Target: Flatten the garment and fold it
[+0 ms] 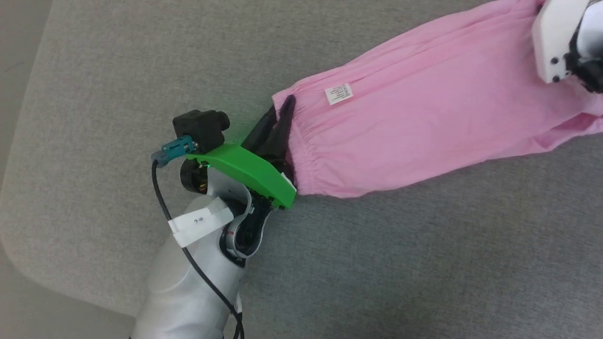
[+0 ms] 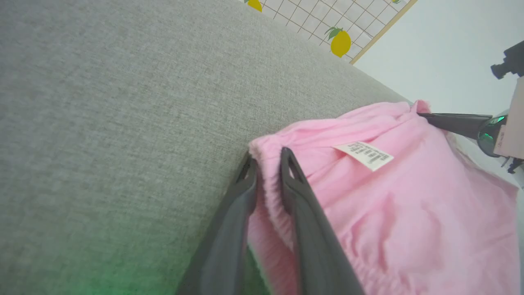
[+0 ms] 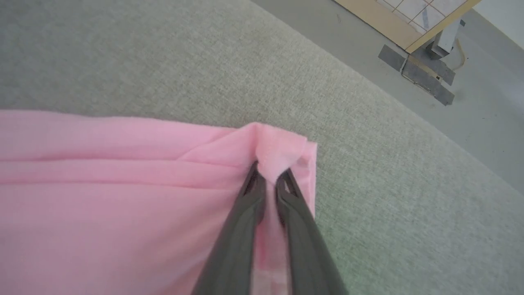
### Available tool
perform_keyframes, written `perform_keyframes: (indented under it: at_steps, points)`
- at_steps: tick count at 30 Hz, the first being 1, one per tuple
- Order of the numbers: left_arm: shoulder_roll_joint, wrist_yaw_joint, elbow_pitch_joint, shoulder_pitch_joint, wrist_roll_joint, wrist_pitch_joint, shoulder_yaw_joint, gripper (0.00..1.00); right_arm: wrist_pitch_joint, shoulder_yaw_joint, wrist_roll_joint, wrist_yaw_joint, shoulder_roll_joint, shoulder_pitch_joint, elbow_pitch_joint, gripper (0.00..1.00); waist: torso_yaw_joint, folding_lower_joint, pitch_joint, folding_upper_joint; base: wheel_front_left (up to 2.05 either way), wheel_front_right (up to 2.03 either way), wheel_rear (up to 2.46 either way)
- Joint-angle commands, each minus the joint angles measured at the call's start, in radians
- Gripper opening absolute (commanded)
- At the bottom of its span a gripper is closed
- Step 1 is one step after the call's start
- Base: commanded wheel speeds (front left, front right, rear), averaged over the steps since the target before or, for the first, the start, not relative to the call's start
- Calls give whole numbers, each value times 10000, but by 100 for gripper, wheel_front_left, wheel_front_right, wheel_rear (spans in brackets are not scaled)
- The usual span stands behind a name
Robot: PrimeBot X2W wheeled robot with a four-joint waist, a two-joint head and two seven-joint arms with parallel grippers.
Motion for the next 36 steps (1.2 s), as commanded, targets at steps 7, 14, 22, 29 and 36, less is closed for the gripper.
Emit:
perform_keyframes:
  at_steps: [7, 14, 22, 29, 36]
  points:
    - [346, 52, -235, 687, 261, -637, 16, 100, -1328, -535, 739, -11, 265, 878, -31, 100, -295, 0, -979, -1, 0, 0, 0]
    - [955, 389, -1386, 2051, 933, -1513, 20, 100, -3509, -1636, 1168, -11, 749, 2723, -1268, 100, -781, 0, -2218, -1, 0, 0, 0]
    - [1086, 684, -1998, 3193, 1490, -1754, -447, 100, -5310, -3612, 670, -11, 1972, 5663, -3481, 100, -1065, 0, -3133, -1, 0, 0, 0]
    - [1032, 728, -1174, 3291, 1738, -1759, -803, 100, -6204, -4320, 551, -11, 3412, 7661, -5085, 100, -1542, 0, -3329, -1, 0, 0, 0]
    - [1101, 1484, 96, 2853, 2306, -1600, -818, 100, -6413, -4200, 561, -11, 3672, 8380, -5522, 100, -2000, 0, -3219, -1, 0, 0, 0]
